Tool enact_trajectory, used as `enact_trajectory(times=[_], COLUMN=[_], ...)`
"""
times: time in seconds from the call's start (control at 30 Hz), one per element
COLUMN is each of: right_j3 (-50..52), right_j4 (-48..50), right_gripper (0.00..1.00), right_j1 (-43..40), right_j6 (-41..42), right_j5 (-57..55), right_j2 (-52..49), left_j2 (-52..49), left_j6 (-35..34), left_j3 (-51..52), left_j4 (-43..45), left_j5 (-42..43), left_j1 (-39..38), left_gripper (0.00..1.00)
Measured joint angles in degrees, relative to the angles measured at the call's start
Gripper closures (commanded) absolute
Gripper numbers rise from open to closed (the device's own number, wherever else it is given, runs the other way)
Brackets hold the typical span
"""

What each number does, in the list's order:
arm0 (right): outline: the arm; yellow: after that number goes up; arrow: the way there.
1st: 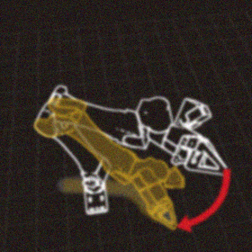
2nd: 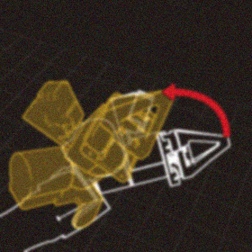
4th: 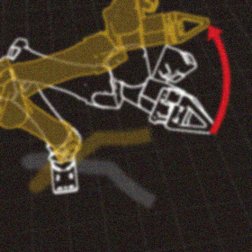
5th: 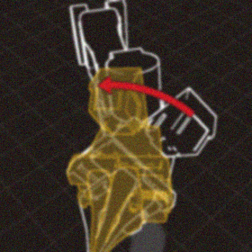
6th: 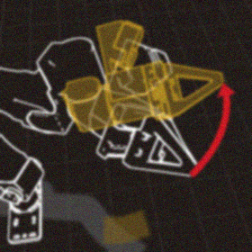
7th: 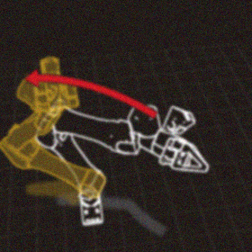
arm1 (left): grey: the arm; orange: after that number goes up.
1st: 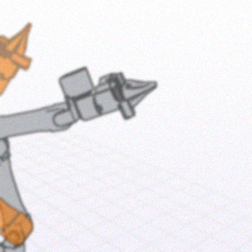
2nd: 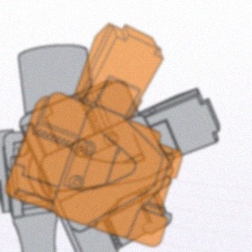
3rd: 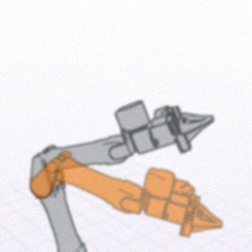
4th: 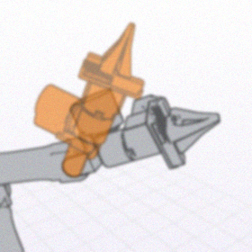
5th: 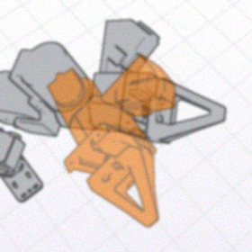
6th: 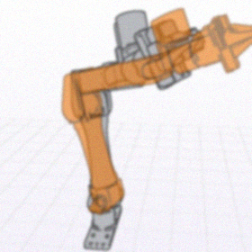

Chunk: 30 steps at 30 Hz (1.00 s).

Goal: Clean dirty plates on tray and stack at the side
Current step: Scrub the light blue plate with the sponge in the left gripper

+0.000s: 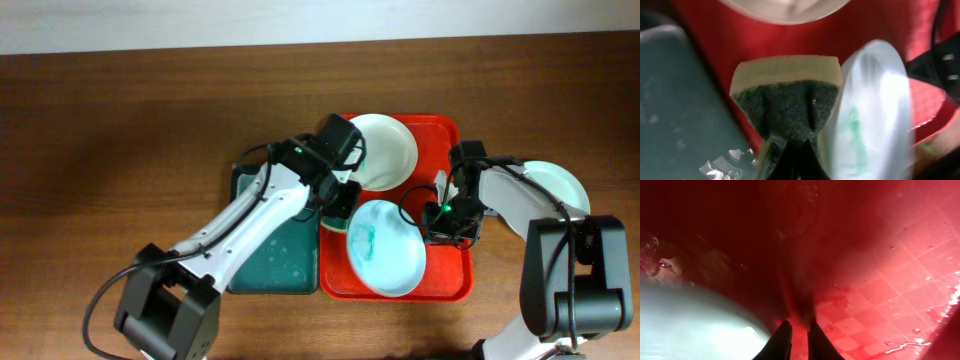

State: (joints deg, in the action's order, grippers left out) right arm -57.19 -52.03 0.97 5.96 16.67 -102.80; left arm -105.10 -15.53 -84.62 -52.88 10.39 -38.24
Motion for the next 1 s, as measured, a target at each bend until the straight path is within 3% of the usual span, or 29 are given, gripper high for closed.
enact_trajectory(times=[0.03,0.1,0.27,0.43,0.53,0.63,0.7,0.77,1.0], right_j3=[0.0,0.0,0.3,0.4,0.5,6.6,12.1,17.5,15.7], right_j4=[0.0,-0.4,-2.0,-4.9,-11.6,-11.8,-7.8,-4.2,4.5], right_gripper=[0.85,0.73,0.71,0.63,0.59,0.59,0.6,0.84,0.91], right_j1=[0.0,0.0,0.0,-1.6,-2.7,-1.6,-1.6,-1.6,-1.6], right_j6=[-0.1,-0.1,-0.6,0.0,0.1,1.6,2.9,4.2,4.9], right_j5=[0.2,0.9,1.0,-1.2,-1.7,-1.7,-1.4,0.4,3.3], right_j2=[0.0,0.0,1.8,12.7,17.6,17.9,17.9,17.9,17.9], left_j2=[0.0,0.0,-0.3,-0.3,-0.3,-0.3,-0.3,-0.4,-0.4], left_j6=[-0.1,-0.3,-0.7,-0.7,-0.7,-0.7,-0.6,0.1,1.2], left_j3=[0.0,0.0,0.0,0.0,0.0,0.0,-0.1,-0.9,-5.4], left_j4=[0.7,1.3,1.2,0.0,-0.7,-2.1,-4.2,-6.7,-8.1], left_j5=[0.0,0.3,1.1,-0.1,-0.3,0.0,0.2,0.4,0.8], left_j1=[-0.7,-1.8,-2.7,-2.1,-0.5,0.6,0.7,0.7,0.7], left_gripper=[1.0,1.0,1.0,1.0,1.0,1.0,1.0,1.0,1.0])
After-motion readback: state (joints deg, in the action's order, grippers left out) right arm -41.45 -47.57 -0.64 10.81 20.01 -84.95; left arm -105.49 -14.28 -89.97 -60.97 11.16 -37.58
